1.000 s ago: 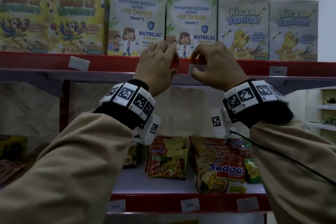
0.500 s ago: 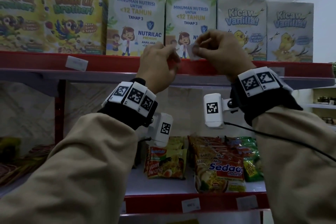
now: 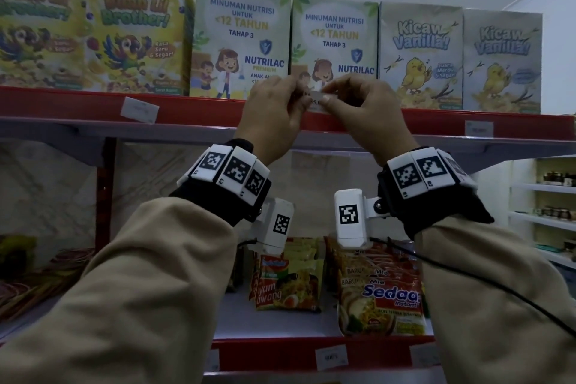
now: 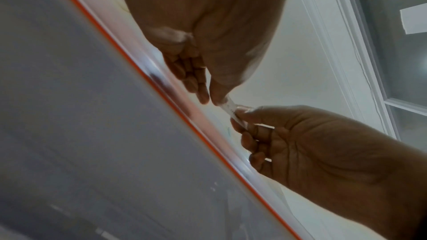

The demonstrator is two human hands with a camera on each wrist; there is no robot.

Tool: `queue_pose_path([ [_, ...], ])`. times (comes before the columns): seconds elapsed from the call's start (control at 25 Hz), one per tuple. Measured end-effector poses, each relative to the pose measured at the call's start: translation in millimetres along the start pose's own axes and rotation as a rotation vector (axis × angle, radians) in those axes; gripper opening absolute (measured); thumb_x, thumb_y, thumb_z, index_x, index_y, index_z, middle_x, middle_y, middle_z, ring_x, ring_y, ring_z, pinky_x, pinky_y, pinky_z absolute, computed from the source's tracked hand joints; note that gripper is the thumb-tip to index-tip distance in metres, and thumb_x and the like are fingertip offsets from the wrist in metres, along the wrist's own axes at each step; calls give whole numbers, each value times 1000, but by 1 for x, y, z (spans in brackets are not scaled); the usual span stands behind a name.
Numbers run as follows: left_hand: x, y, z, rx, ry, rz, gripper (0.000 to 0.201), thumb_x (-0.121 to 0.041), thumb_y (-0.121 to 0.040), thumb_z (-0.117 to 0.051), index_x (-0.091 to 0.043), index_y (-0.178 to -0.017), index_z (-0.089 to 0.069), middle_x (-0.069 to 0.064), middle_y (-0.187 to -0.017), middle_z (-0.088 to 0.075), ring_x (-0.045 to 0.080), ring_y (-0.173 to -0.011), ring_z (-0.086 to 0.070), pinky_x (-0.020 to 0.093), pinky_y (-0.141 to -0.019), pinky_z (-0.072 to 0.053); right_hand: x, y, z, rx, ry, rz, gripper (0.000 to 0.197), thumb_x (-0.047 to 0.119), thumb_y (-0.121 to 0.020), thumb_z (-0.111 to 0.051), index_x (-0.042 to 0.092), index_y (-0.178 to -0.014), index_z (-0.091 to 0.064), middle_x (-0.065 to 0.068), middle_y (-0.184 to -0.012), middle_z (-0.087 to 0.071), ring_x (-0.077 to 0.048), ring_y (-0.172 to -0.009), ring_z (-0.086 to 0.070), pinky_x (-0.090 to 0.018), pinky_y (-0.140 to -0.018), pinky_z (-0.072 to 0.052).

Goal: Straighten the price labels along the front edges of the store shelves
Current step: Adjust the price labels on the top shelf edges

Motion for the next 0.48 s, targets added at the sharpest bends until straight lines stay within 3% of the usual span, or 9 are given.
queue_pose_path([
  [0.08,-2,1,3,25,-39,-43,18,-18,-94,-51,-6,-105,-59,11,-102,-57,25,-98,-47,29,-85,-34,3,-4,5,-13,105,68,9,14,-86,-66,11,-93,-70,-7,-85,-70,-14,-76,-64,-24,-74,-53],
  [0.16,2,2,12,38,-100,-69,19,-19,-92,-51,-8,-106,-59,11,-105,-57,27,-102,-48,30,-86,-36,2,-7,12,-82,56,71,9,12,-87,-65,11,-94,-70,-4,-87,-70,-7,-77,-64,-17,-75,-52],
  [0.28,18,4,25,71,-192,-43,20,-25,-90,-59,-11,-103,-62,11,-106,-56,28,-105,-48,30,-86,-36,0,-12,9,-161,42,84,9,10,-88,-62,10,-95,-68,-2,-88,-68,-9,-81,-64,-20,-77,-54],
  [0.48,30,1,34,126,-176,15,16,-24,-85,-66,-17,-99,-63,5,-100,-56,23,-98,-51,28,-83,-38,11,-19,-26,9,212,157,9,14,-88,-61,13,-94,-68,3,-88,-67,-8,-78,-61,-15,-75,-47],
])
Point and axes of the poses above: each hand's wrist, its own y-axis away from the middle knuckle, its own z-axis out of the back of the hand, x = y × z, the point moved 7 cm from there along -y, towards the middle knuckle
